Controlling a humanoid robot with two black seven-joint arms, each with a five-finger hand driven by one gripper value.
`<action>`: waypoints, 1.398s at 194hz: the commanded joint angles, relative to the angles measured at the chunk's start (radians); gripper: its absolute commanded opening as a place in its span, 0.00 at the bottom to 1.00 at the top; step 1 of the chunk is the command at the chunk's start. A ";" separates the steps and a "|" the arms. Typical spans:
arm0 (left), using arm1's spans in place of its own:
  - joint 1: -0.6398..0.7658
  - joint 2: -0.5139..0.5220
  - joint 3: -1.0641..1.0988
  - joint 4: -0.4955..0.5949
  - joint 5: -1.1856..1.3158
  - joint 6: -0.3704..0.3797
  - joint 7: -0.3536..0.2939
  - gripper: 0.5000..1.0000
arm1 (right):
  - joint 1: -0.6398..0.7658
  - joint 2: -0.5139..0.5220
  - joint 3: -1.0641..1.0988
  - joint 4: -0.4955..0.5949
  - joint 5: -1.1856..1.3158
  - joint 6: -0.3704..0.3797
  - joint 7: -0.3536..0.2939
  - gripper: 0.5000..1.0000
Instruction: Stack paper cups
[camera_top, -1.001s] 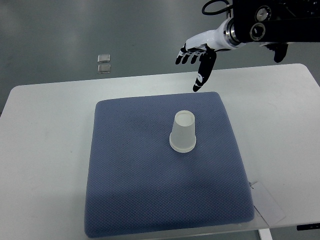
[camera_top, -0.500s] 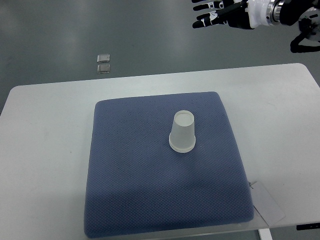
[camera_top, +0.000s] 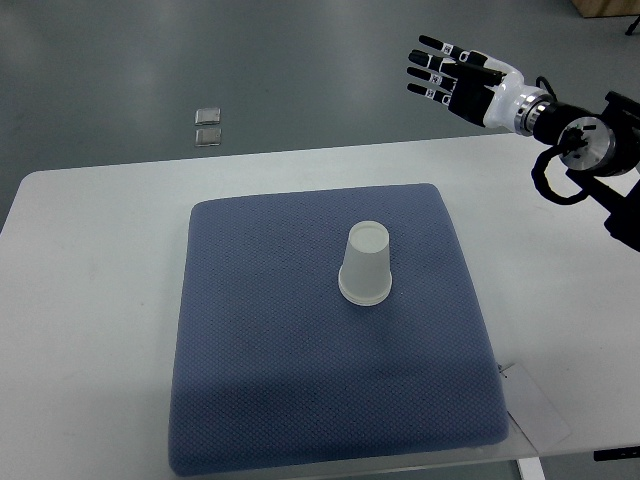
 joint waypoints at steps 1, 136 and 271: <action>0.000 0.000 0.000 0.000 0.000 0.000 0.000 1.00 | -0.047 0.040 0.082 -0.039 0.000 0.007 0.019 0.80; 0.000 0.000 0.000 0.000 0.000 0.000 0.000 1.00 | -0.234 0.124 0.261 -0.056 -0.002 0.091 0.080 0.80; 0.000 0.000 0.000 0.000 0.000 0.000 0.000 1.00 | -0.226 0.161 0.248 -0.065 -0.031 0.088 0.092 0.81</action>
